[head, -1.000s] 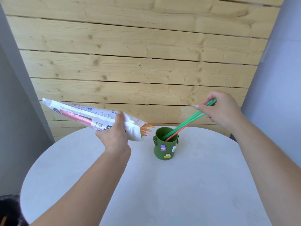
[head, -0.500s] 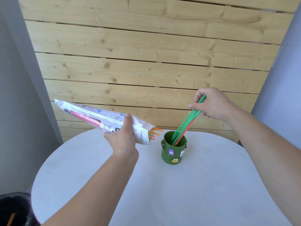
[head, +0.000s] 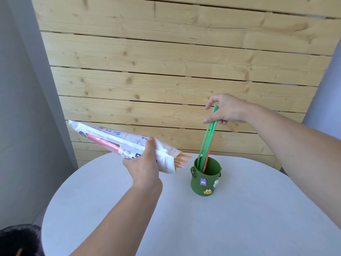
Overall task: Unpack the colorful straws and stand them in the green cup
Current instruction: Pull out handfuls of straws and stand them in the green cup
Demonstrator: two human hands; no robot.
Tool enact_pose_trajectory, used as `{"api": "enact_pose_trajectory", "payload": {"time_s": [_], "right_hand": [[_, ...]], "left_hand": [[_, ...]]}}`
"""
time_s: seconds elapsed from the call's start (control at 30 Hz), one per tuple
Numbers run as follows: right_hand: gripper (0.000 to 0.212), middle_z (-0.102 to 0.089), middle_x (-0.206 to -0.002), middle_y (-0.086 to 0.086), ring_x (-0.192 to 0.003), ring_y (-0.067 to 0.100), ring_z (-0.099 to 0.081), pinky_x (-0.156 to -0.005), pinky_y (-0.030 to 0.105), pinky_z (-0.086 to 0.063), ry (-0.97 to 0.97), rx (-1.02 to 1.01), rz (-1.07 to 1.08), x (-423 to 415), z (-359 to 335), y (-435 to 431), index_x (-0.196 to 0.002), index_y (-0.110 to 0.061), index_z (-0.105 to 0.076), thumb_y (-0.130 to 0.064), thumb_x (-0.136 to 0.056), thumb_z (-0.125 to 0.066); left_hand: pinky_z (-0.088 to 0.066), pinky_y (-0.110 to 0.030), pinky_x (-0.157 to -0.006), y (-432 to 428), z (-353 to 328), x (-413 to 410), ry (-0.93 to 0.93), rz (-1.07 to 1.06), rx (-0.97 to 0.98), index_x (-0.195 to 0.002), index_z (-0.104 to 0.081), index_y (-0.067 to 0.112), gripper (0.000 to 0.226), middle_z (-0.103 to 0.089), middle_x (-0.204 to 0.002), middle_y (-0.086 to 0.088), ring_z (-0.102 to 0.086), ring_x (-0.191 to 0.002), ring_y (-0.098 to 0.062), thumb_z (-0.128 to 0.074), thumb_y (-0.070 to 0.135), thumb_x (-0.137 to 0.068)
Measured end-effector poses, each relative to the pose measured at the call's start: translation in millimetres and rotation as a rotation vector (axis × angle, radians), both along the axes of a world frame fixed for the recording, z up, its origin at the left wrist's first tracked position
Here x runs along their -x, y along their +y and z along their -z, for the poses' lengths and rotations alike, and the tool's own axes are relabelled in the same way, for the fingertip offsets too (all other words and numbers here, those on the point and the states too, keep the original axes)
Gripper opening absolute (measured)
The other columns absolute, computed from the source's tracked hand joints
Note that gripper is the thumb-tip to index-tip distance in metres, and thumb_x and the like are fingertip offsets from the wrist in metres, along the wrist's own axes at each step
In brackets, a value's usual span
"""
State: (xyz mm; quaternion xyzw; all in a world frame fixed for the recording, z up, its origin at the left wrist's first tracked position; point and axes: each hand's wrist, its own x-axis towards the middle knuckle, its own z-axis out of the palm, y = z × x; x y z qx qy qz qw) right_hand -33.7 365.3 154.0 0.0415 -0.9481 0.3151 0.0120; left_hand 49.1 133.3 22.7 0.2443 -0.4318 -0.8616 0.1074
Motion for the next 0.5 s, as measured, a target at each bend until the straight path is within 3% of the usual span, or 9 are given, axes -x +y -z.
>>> {"api": "enact_pose_trajectory", "payload": {"time_s": [0.13,0.23,0.37,0.5], "right_hand": [[0.051,-0.065,-0.071,0.008,-0.048,0.011,-0.05,-0.039,0.021,-0.044,0.021,0.266,0.131,11,15,1,-0.107,-0.013,-0.059,-0.017,-0.069,-0.092],[0.047,-0.064,-0.071,0.007,-0.046,0.008,-0.051,-0.04,0.019,-0.044,0.008,0.454,0.19,13,31,4,-0.108,-0.009,-0.061,-0.013,-0.071,-0.09],[0.043,-0.076,-0.083,0.011,-0.058,0.01,-0.053,-0.048,0.021,-0.042,0.005,0.509,0.184,11,46,5,-0.109,-0.011,-0.064,-0.026,-0.075,-0.087],[0.044,-0.079,-0.089,0.001,-0.082,0.013,-0.067,-0.064,0.029,-0.044,0.037,0.449,0.165,9,55,3,-0.11,-0.019,-0.064,-0.041,-0.078,-0.083]], "left_hand": [[-0.058,-0.044,-0.1,1,1,1,0.009,0.005,-0.006,-0.138,-0.054,0.012,0.084,-0.074,-0.125,-0.005,-0.074,-0.109,-0.022,-0.086,0.04,-0.066],[-0.058,-0.044,-0.1,3,1,2,0.019,0.008,-0.011,-0.14,-0.053,0.01,0.09,-0.073,-0.117,-0.002,-0.074,-0.111,-0.024,-0.085,0.042,-0.062],[-0.059,-0.045,-0.1,5,2,3,0.026,0.017,-0.011,-0.141,-0.053,0.009,0.092,-0.072,-0.113,-0.004,-0.075,-0.104,-0.024,-0.086,0.041,-0.062],[-0.057,-0.046,-0.102,8,2,2,0.026,0.02,-0.006,-0.139,-0.054,0.013,0.09,-0.074,-0.125,-0.005,-0.075,-0.108,-0.023,-0.086,0.042,-0.061]]}}
